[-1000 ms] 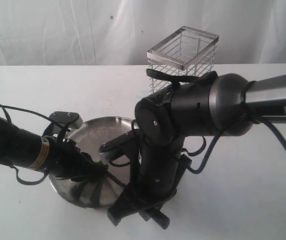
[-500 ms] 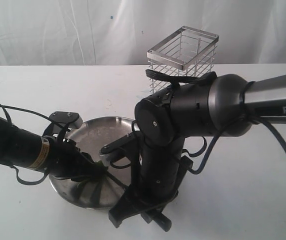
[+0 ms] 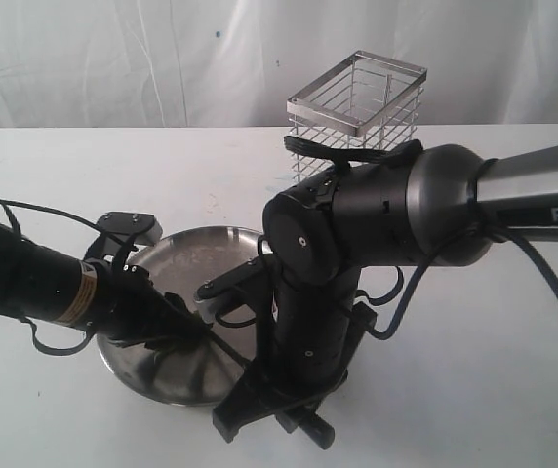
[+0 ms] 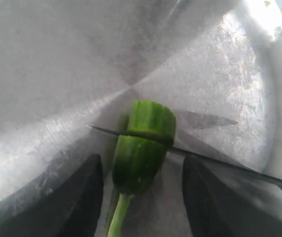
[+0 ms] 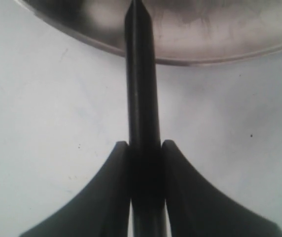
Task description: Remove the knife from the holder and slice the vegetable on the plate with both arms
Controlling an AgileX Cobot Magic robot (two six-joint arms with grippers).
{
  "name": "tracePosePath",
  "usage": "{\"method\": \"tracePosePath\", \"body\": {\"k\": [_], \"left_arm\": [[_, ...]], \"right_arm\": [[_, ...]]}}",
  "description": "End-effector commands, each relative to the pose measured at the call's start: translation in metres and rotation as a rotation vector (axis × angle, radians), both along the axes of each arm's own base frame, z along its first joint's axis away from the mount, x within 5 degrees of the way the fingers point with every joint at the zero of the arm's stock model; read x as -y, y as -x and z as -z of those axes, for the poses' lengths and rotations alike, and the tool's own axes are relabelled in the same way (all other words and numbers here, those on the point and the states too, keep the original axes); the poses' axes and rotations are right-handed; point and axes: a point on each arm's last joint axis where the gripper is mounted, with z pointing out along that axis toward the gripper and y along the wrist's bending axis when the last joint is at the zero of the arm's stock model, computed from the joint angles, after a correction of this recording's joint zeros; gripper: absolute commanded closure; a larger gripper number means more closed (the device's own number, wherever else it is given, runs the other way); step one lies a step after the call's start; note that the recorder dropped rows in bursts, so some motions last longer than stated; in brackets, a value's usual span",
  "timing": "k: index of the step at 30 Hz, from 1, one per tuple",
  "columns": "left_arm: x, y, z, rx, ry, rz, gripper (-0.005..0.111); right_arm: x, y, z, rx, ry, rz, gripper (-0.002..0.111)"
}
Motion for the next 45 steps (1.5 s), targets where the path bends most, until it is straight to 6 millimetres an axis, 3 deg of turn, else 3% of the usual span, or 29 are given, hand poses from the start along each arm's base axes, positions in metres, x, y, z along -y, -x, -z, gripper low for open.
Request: {"method": "tracePosePath", "body": {"k": [1,7,17,22,29,35,45], "left_arm": [[-0.001,0.001,-0.013,0.051,-0.013,0.007,0.052],[-0.004,0.0,-0.025,0.103,-0.028,-0.017,0.052],[-0.01,-0.005,-0.028,0.143,-0.085,-0.07,0.054],[-0.018,-0.009,-0.027,0.173,-0.154,-0.132,0.069],[-0.018,-0.012,-0.022,0.162,-0.165,-0.133,0.054],[-0.008,-0.021,-0.018,0.14,-0.118,-0.09,0.062],[-0.009,-0.024,-0.005,0.11,-0.143,-0.095,0.062]], "right_arm": [[0.001,-0.001,0.0,0.006,0.004,0.009,0.108],[0.0,-0.002,0.0,0.012,-0.003,0.012,0.108],[0.0,-0.002,0.0,0.012,-0.003,0.012,0.108],[0.0,-0.002,0.0,0.009,-0.002,0.013,0.108],[0.0,-0.002,0.0,0.009,-0.002,0.013,0.108],[0.0,-0.002,0.0,0.009,-0.002,0.013,0.108],[0.0,-0.002,0.0,0.009,-0.002,0.013,0.108]]}}
